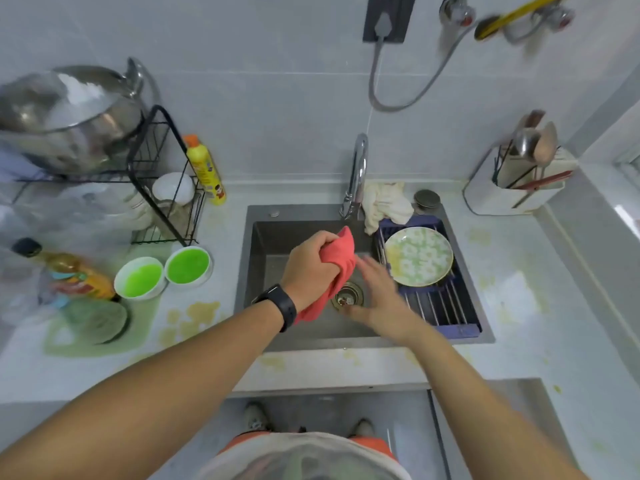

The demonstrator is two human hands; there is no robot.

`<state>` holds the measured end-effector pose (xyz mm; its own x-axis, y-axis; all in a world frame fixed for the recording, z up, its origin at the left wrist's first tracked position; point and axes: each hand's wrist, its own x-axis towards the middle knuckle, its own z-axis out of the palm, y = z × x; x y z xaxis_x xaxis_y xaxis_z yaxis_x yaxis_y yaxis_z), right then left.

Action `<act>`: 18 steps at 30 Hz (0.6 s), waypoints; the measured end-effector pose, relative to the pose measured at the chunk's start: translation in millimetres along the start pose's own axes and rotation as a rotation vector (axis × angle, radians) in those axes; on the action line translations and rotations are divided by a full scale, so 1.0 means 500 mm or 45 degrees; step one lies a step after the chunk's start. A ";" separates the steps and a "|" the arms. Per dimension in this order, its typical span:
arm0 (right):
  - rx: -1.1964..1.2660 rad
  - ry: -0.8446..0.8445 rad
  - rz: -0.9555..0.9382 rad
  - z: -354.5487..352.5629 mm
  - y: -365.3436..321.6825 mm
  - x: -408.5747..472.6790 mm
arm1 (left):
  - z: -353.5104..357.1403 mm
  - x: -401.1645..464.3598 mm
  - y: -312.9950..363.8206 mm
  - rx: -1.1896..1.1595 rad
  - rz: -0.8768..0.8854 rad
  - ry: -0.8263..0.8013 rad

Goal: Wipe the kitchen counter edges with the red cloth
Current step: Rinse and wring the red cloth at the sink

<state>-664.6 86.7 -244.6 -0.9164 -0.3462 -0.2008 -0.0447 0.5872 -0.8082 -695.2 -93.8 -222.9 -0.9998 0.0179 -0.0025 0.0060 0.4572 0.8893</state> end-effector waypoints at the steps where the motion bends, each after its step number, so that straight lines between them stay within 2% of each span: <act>1: 0.221 -0.069 0.016 0.042 -0.030 0.004 | -0.008 -0.002 -0.002 -0.045 0.005 0.016; 3: 0.642 -0.054 0.105 0.112 -0.078 0.015 | -0.031 -0.005 -0.011 -0.142 0.002 0.022; 4: 0.725 0.021 0.141 0.138 -0.095 0.023 | -0.044 -0.006 -0.017 -0.201 -0.003 0.001; 8: 0.641 0.344 0.264 0.184 -0.112 0.063 | -0.108 0.006 -0.055 -0.450 0.028 -0.066; 11: 0.484 0.387 0.340 0.164 -0.116 0.082 | -0.141 0.016 -0.102 -0.626 0.031 -0.046; 13: 0.426 0.440 0.379 0.135 -0.113 0.091 | -0.155 0.006 -0.142 -0.551 -0.048 -0.066; 15: 0.346 0.458 0.326 0.101 -0.115 0.101 | -0.171 -0.006 -0.174 -0.364 -0.151 -0.169; 18: 0.251 0.340 0.110 0.047 -0.126 0.121 | -0.188 0.005 -0.191 -0.085 -0.012 -0.261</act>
<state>-707.7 11.3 -218.7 -0.9864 -0.0824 -0.1423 0.0915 0.4441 -0.8913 -699.9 -221.2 -264.8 -0.9754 0.1975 -0.0981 -0.0115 0.3986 0.9170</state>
